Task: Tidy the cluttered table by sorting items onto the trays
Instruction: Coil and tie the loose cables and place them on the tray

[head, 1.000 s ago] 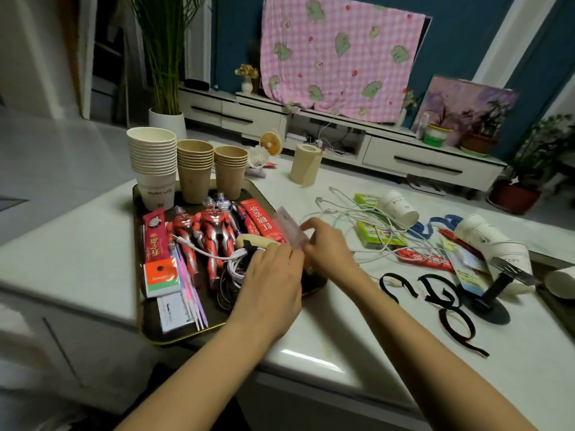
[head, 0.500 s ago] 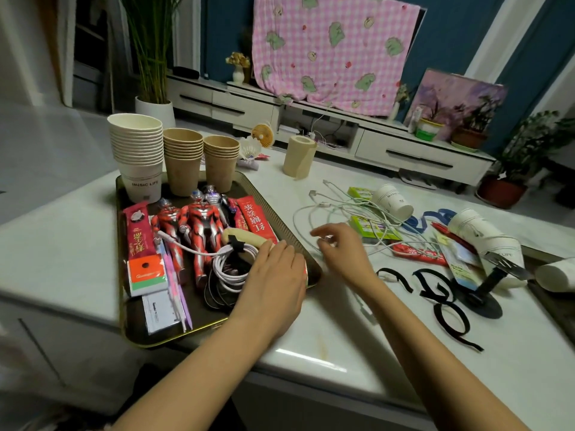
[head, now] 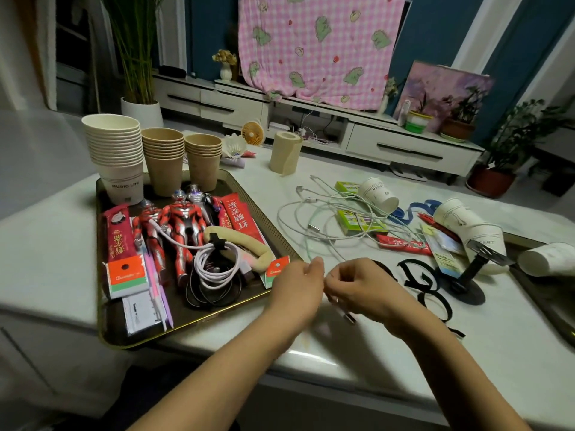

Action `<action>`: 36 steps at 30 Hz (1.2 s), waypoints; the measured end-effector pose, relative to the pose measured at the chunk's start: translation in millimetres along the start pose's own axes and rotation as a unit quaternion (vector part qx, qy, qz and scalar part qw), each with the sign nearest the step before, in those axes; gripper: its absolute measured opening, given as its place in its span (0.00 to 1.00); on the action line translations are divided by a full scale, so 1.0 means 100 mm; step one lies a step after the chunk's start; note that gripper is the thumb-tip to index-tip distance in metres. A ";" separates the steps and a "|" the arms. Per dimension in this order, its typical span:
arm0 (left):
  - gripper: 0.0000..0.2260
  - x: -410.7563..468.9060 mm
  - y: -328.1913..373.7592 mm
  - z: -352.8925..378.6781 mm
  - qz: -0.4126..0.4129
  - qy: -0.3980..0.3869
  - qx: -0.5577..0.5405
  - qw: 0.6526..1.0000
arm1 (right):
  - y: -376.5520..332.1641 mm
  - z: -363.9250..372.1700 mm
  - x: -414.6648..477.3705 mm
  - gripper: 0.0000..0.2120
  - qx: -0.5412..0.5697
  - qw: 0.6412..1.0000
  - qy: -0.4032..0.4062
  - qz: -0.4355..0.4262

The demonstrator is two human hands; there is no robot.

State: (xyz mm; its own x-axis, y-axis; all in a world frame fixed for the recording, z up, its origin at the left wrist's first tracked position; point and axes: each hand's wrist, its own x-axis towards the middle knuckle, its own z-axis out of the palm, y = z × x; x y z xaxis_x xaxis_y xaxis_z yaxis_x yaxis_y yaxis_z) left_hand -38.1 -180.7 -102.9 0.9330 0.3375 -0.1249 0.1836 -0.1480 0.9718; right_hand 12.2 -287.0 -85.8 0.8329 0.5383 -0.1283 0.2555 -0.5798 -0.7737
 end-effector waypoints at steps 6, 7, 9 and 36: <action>0.15 -0.08 0.14 -0.10 -0.106 -0.036 -0.236 0.965 | -0.02 -0.10 -0.19 0.04 -0.054 0.986 0.072 -0.141; 0.14 -0.11 0.16 -0.14 -0.115 -0.063 -0.247 0.960 | -0.01 -0.13 -0.17 0.11 -0.069 0.977 0.111 -0.168; 0.13 -0.13 0.21 -0.22 -0.136 -0.124 -0.233 0.955 | 0.01 -0.12 -0.08 0.19 -0.142 0.958 0.114 -0.220; 0.14 0.18 0.39 -0.40 0.173 0.082 -0.088 0.978 | -0.25 -0.14 0.19 0.06 -0.411 0.755 0.213 -0.464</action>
State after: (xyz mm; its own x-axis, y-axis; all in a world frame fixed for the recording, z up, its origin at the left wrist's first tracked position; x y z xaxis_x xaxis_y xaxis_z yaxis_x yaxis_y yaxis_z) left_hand -26.3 -142.9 -58.9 0.8653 0.4412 0.2380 -0.2042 -0.1233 0.9711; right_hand 28.9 -270.5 -60.0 0.1456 0.8024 0.5788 0.8988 -0.3518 0.2616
